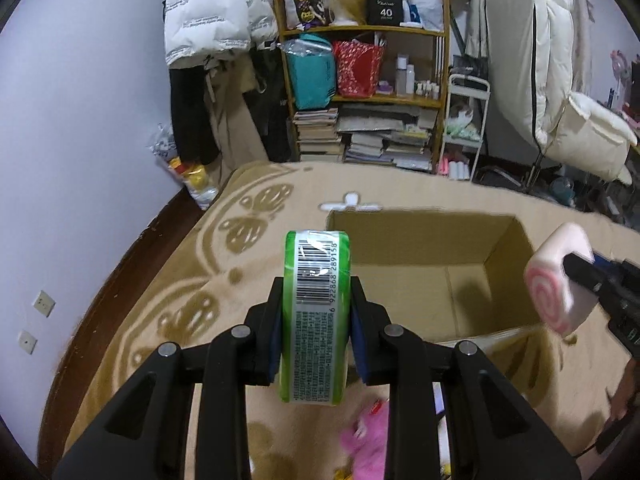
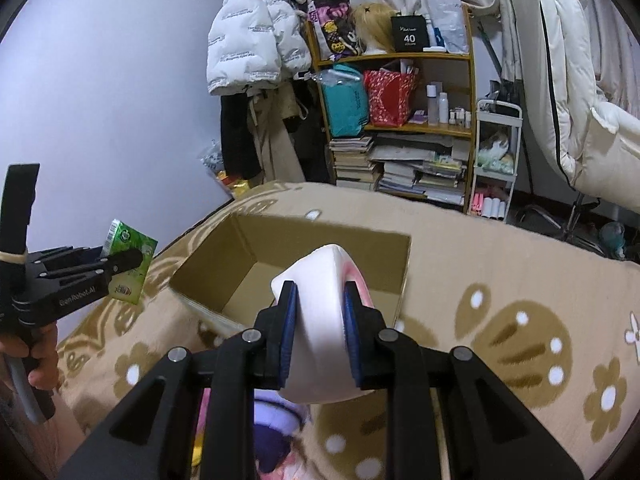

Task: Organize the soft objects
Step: 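Carry both items into the box and open both grippers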

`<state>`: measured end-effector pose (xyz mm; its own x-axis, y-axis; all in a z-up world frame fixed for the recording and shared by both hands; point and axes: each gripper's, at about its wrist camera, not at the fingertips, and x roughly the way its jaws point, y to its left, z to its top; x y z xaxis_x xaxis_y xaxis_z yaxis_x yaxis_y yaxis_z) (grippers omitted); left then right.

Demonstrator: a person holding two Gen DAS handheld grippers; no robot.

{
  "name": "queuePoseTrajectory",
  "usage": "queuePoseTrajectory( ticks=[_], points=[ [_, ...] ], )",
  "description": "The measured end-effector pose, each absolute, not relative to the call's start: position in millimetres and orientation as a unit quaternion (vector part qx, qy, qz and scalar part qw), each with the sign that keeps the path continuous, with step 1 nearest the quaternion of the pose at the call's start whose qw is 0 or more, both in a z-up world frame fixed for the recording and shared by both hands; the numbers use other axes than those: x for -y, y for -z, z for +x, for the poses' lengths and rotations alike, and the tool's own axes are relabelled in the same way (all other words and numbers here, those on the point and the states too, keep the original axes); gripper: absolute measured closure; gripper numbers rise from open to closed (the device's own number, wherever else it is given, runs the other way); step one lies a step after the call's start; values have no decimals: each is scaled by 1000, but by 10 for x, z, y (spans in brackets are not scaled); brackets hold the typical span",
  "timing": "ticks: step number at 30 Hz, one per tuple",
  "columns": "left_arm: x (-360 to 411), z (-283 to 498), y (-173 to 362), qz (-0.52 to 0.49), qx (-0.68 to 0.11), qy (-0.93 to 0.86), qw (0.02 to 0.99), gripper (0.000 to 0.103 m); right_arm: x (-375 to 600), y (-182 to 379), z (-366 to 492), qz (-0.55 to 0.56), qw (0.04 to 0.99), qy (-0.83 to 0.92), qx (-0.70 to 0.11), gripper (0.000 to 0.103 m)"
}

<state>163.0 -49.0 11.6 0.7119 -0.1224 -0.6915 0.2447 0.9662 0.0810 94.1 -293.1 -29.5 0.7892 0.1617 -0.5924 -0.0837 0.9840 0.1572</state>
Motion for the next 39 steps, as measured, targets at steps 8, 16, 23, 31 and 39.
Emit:
queuePoseTrajectory(
  ticks=[8,16,23,31,39],
  points=[
    [829,1938,-25,79,-387,126,910,75,3046,341,1286,83,938,-59,-332,79],
    [1003,2137,190,85,-426,131,891,73,3024,452,1460,84,924,-59,-368,76],
    [943,2120,235,91,-422,129,893,41,3021,523,1532,79,920,-47,-381,70],
    [876,1981,56,94,-405,115,902,12,3013,504,1503,80,919,-52,-383,34],
    [665,1714,-138,79,-398,87,910,1,3018,315,1325,90,926,-55,-363,3]
  ],
)
